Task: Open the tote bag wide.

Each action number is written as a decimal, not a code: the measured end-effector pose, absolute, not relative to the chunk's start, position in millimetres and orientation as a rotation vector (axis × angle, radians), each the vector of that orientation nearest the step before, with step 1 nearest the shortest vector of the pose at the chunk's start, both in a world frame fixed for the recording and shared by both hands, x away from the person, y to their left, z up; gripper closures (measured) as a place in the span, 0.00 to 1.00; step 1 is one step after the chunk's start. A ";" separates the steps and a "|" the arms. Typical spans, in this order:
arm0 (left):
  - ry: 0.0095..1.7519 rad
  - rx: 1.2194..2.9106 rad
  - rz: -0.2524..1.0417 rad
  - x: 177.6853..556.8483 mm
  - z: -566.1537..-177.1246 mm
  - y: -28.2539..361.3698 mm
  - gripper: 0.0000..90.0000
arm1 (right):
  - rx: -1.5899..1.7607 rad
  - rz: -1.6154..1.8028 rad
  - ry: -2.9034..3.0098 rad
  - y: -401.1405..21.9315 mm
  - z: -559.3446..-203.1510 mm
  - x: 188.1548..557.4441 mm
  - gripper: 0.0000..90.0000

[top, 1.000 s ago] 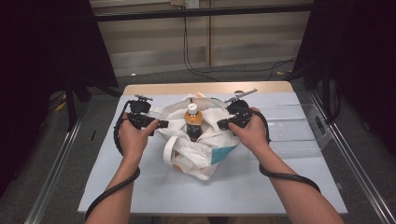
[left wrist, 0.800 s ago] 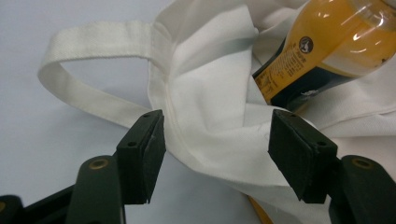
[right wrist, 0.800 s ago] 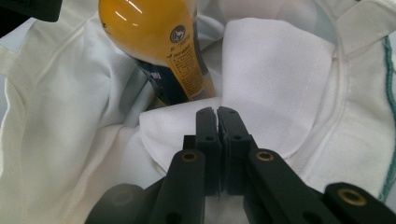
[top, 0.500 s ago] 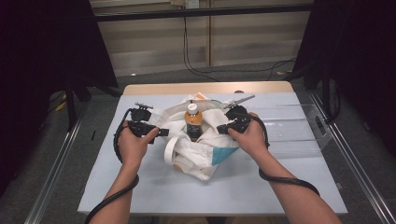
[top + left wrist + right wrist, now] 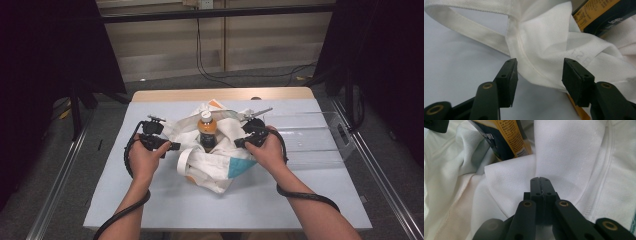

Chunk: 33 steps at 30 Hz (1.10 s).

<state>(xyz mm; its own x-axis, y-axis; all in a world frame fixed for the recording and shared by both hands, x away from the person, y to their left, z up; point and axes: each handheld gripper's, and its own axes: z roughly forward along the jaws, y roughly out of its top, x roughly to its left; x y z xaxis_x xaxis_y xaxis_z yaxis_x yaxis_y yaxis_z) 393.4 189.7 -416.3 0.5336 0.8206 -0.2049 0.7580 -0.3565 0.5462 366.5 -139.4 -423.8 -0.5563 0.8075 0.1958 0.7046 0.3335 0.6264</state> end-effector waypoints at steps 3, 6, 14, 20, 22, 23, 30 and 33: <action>1.271 2.192 0.137 393.7 -418.2 189.5 0.55 | 1.391 1.022 2.440 -139.8 -424.3 366.5 1.00; 1.277 2.200 0.132 393.4 -421.4 188.6 0.55 | 1.389 1.028 2.439 -139.7 -425.1 366.4 1.00; 1.282 2.240 0.119 392.2 -432.4 186.0 0.60 | 1.401 1.026 2.437 -141.1 -428.5 365.1 1.00; 1.291 2.244 0.102 393.2 -438.0 183.7 0.63 | 1.407 1.027 2.433 -141.7 -430.2 364.9 1.00; 1.282 2.255 0.095 393.9 -439.2 183.2 0.65 | 1.410 1.021 2.430 -141.6 -430.8 364.6 1.00; 1.288 2.250 0.090 393.7 -440.0 182.0 0.68 | 1.406 1.027 2.429 -141.7 -431.5 364.7 1.00; 1.239 2.295 0.074 394.8 -443.1 176.0 0.88 | 1.424 1.028 2.417 -142.7 -434.8 363.1 1.00; 1.245 2.292 0.069 394.8 -445.1 172.2 0.94 | 1.420 1.035 2.410 -143.8 -436.7 362.6 1.00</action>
<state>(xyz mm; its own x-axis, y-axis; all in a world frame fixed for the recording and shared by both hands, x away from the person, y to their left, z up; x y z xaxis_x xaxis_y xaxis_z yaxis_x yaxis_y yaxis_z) 394.8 172.2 -445.1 0.5750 0.7936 -0.1990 0.7669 -0.4381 0.4690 362.6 -143.8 -436.7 -0.5372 0.8193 0.2004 0.7096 0.3105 0.6325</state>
